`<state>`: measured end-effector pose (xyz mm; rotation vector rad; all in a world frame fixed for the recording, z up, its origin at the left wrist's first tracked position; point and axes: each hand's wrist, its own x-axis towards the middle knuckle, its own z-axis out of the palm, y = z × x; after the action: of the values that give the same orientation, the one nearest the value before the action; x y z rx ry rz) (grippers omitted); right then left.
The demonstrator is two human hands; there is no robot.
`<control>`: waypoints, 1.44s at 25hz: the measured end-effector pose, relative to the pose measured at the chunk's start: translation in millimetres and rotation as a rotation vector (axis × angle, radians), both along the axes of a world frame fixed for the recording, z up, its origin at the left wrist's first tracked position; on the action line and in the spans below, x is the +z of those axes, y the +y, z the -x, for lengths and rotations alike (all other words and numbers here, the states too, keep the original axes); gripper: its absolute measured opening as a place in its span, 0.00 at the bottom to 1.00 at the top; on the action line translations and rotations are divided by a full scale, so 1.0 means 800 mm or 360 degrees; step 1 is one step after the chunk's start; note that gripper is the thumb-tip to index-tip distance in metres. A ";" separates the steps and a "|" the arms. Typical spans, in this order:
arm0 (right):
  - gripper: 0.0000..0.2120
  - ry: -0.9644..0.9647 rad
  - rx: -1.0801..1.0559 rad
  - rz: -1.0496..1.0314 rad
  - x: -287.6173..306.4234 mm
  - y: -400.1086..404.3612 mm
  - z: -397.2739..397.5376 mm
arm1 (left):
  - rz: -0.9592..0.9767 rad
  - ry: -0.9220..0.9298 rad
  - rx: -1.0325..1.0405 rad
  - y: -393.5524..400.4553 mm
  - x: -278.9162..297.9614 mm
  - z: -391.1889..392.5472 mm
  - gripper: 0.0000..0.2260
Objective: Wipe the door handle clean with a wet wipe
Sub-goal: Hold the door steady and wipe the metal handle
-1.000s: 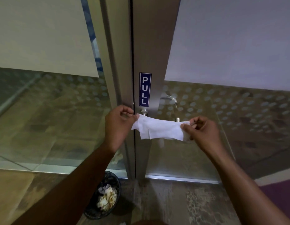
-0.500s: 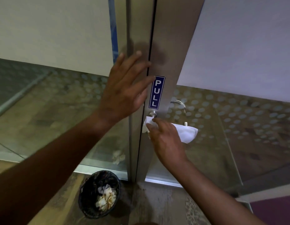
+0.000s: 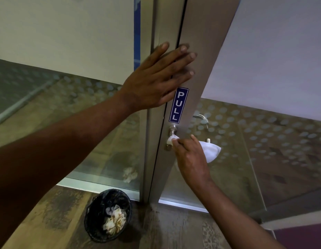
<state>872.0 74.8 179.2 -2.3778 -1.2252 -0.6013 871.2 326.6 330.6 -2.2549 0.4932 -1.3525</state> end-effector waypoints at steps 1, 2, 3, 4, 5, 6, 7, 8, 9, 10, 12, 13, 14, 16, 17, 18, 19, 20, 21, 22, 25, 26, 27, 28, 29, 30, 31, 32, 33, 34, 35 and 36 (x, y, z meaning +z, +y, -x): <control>0.17 -0.0022 -0.0001 -0.0042 0.000 -0.005 -0.003 | -0.0004 -0.0014 0.0004 0.001 -0.001 -0.001 0.22; 0.15 -0.0018 0.0014 -0.0056 0.001 -0.009 -0.005 | -0.0004 -0.0024 0.0007 0.001 -0.001 -0.002 0.22; 0.11 0.0014 0.0036 -0.0040 0.004 -0.009 -0.005 | -0.0002 -0.0032 0.0006 0.001 -0.002 -0.002 0.22; 0.07 0.0091 0.0064 -0.0027 0.007 -0.007 -0.003 | 0.0000 -0.0038 0.0002 0.001 -0.002 -0.003 0.22; 0.06 0.0230 0.0056 -0.0045 0.014 -0.001 0.001 | 0.0001 -0.0043 -0.0002 0.000 -0.002 -0.003 0.21; 0.08 0.0416 0.0014 -0.0061 0.022 0.009 0.004 | 0.0002 -0.0047 -0.0004 0.000 -0.002 -0.003 0.21; 0.10 0.0559 -0.0051 0.0000 0.028 0.020 0.004 | 0.0004 -0.0050 -0.0002 -0.001 -0.001 -0.002 0.21; 0.10 0.0593 -0.0115 0.0094 0.034 0.032 0.002 | 0.0003 -0.0051 0.0004 -0.002 -0.001 -0.002 0.21; 0.11 0.0574 -0.0172 0.0162 0.040 0.041 0.003 | -0.0001 -0.0051 0.0012 -0.002 -0.001 -0.002 0.21; 0.11 0.0495 -0.0223 0.0276 0.045 0.047 0.005 | -0.0005 -0.0050 0.0020 -0.002 -0.001 -0.001 0.21; 0.09 0.0324 -0.0302 0.0368 0.051 0.049 0.011 | -0.0011 -0.0052 0.0028 -0.002 -0.001 -0.001 0.21; 0.08 0.0248 -0.0318 0.0349 0.049 0.046 0.014 | -0.0012 -0.0053 0.0031 -0.002 -0.001 -0.001 0.21; 0.08 0.0230 -0.0324 0.0281 0.045 0.039 0.016 | -0.0014 -0.0052 0.0032 -0.002 -0.001 -0.001 0.21; 0.08 0.0248 -0.0235 0.0150 0.037 0.024 0.019 | -0.0020 -0.0051 0.0041 -0.003 0.000 0.000 0.22; 0.08 0.0249 -0.0192 0.0093 0.036 0.017 0.019 | -0.0023 -0.0056 0.0045 -0.004 0.000 0.000 0.22; 0.09 0.0251 -0.0162 0.0064 0.037 0.015 0.016 | -0.0026 -0.0062 0.0045 -0.005 0.000 0.000 0.21; 0.10 0.0234 -0.0137 0.0060 0.038 0.017 0.013 | -0.0032 -0.0069 0.0048 -0.005 0.001 -0.001 0.21; 0.12 0.0236 -0.0133 0.0068 0.040 0.022 0.011 | -0.0036 -0.0072 0.0054 -0.006 0.001 -0.001 0.21; 0.15 0.0266 -0.0150 0.0068 0.041 0.029 0.008 | -0.0038 -0.0074 0.0057 -0.006 0.000 -0.001 0.21; 0.17 0.0348 -0.0190 0.0058 0.041 0.036 0.006 | -0.0036 -0.0080 0.0055 -0.007 0.000 -0.001 0.21; 0.19 0.0534 -0.0230 -0.0058 0.038 0.040 0.001 | -0.0026 -0.0096 0.0040 -0.006 -0.002 -0.004 0.21; 0.18 0.0524 -0.0194 -0.0092 0.037 0.036 0.002 | -0.0025 -0.0098 0.0039 -0.005 -0.002 -0.003 0.21; 0.18 0.0481 -0.0150 -0.0109 0.037 0.029 0.000 | -0.0025 -0.0100 0.0037 -0.004 -0.002 -0.004 0.21; 0.17 0.0417 -0.0126 -0.0097 0.039 0.022 -0.002 | -0.0024 -0.0105 0.0037 -0.003 -0.003 -0.004 0.21; 0.15 0.0332 -0.0109 -0.0066 0.041 0.013 -0.006 | -0.0026 -0.0110 0.0039 -0.003 -0.003 -0.005 0.21; 0.12 0.0267 -0.0071 -0.0028 0.043 0.005 -0.011 | -0.0031 -0.0112 0.0043 -0.002 -0.003 -0.005 0.22; 0.09 0.0230 0.0003 0.0014 0.043 -0.004 -0.016 | -0.0033 -0.0113 0.0046 -0.002 -0.004 -0.006 0.22; 0.07 0.0216 0.0060 0.0068 0.043 -0.012 -0.021 | -0.0030 -0.0116 0.0044 -0.002 -0.004 -0.006 0.22; 0.07 0.0208 0.0095 0.0121 0.044 -0.017 -0.023 | -0.0028 -0.0120 0.0043 -0.003 -0.005 -0.007 0.22; 0.07 0.0171 0.0099 0.0143 0.045 -0.017 -0.023 | -0.0031 -0.0125 0.0045 -0.004 -0.005 -0.007 0.22; 0.06 0.0114 0.0104 0.0133 0.045 -0.012 -0.022 | -0.0037 -0.0133 0.0051 -0.004 -0.005 -0.007 0.22; 0.07 0.0042 0.0114 0.0106 0.045 -0.005 -0.019 | -0.0038 -0.0142 0.0054 -0.004 -0.005 -0.008 0.22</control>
<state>887.4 71.0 215.4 -2.3764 -1.3323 -0.5128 877.3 323.5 326.6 -2.1633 0.4365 -1.4159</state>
